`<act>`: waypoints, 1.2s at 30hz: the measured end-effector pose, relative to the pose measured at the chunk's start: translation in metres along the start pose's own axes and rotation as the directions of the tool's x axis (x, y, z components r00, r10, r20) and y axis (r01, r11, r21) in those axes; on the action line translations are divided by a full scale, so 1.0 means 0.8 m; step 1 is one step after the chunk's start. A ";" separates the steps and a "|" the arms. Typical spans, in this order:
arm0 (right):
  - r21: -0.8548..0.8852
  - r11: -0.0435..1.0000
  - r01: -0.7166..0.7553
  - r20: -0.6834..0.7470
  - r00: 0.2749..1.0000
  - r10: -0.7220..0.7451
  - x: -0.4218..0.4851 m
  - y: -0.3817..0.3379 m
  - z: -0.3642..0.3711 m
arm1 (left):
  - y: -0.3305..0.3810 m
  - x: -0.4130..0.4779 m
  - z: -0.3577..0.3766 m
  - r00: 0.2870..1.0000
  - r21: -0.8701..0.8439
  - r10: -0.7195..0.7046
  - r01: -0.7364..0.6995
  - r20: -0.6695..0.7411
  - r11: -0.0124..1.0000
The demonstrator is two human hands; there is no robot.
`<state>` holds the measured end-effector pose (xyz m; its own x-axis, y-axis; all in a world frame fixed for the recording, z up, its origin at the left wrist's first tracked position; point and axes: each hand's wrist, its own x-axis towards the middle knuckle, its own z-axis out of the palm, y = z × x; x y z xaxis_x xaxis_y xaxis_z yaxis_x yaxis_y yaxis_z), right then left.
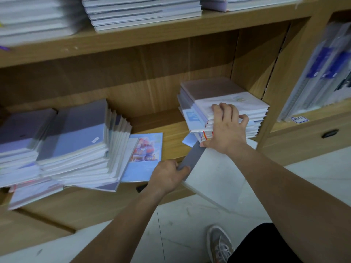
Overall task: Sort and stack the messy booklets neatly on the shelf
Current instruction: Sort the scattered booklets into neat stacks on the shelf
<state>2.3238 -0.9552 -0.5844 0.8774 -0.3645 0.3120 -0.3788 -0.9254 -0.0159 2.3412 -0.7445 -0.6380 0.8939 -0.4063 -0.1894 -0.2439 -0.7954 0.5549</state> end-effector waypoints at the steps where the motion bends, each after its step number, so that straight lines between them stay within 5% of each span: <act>1: 0.002 1.000 -0.001 -0.003 1.000 0.001 0.000 0.000 0.001 | 0.004 0.005 0.004 1.000 -0.014 -0.009 0.009 0.018 1.000; 15: -0.034 0.999 -0.006 -0.031 1.000 0.005 -0.001 0.002 0.009 | 0.038 0.030 0.024 0.987 -0.225 -0.057 0.090 0.149 0.970; 36: -0.072 0.997 0.009 0.089 0.996 -0.003 -0.015 -0.007 0.021 | -0.035 -0.111 -0.083 0.992 0.040 -0.098 0.101 -0.081 0.994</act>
<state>2.3205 -0.9477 -0.6037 0.9011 -0.3699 0.2262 -0.3911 -0.9187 0.0558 2.2936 -0.6563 -0.5833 0.9411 -0.2885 -0.1764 -0.1668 -0.8498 0.5000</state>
